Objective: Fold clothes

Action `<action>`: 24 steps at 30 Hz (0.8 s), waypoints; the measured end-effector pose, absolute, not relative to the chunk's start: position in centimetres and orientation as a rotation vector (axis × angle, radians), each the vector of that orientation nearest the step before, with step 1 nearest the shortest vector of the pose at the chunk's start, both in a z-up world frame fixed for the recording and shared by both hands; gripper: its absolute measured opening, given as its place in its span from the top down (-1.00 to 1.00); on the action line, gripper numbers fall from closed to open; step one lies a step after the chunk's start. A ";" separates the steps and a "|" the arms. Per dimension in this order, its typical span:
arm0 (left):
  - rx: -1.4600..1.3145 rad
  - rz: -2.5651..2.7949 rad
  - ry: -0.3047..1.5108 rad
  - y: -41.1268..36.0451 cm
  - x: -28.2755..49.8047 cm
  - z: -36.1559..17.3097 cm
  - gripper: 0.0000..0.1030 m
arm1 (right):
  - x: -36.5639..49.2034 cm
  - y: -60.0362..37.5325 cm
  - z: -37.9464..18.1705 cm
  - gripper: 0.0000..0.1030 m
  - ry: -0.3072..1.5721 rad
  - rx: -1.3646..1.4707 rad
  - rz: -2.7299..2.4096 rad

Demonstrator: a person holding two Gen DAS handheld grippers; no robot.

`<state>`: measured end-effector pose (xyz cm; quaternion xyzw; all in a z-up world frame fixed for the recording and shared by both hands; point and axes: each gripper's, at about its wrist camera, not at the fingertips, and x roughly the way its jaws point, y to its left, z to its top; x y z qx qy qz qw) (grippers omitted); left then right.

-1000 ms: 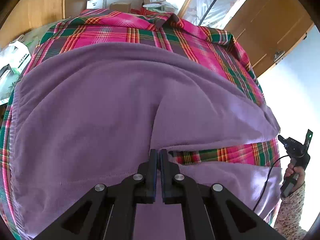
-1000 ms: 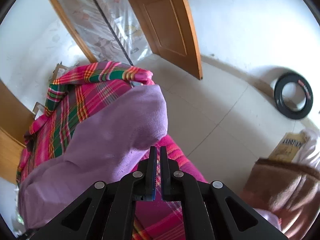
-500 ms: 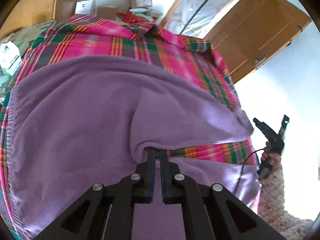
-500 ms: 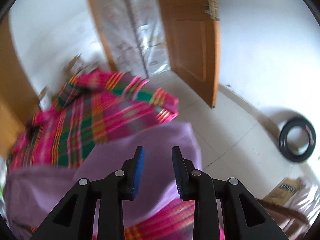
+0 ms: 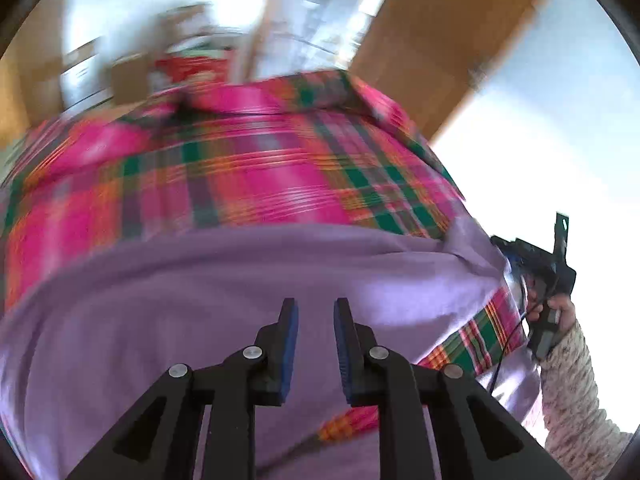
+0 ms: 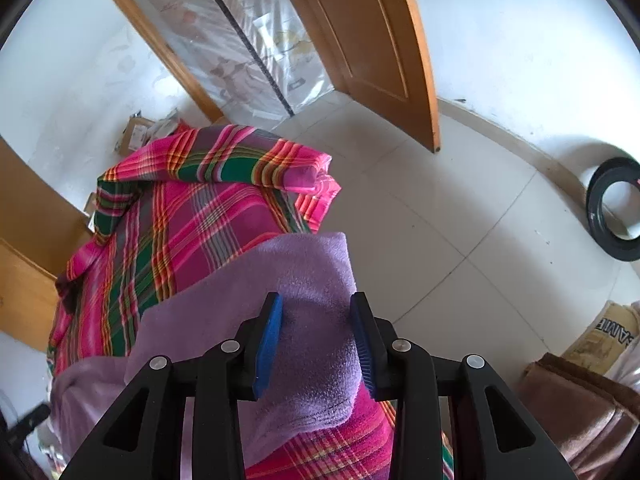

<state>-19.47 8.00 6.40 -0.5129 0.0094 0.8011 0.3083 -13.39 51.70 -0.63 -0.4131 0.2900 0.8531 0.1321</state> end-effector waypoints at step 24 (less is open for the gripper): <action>-1.328 1.843 0.494 22.2 -23.5 0.9 0.53 | -12.6 52.1 -1.2 0.30 0.904 -1.214 2.509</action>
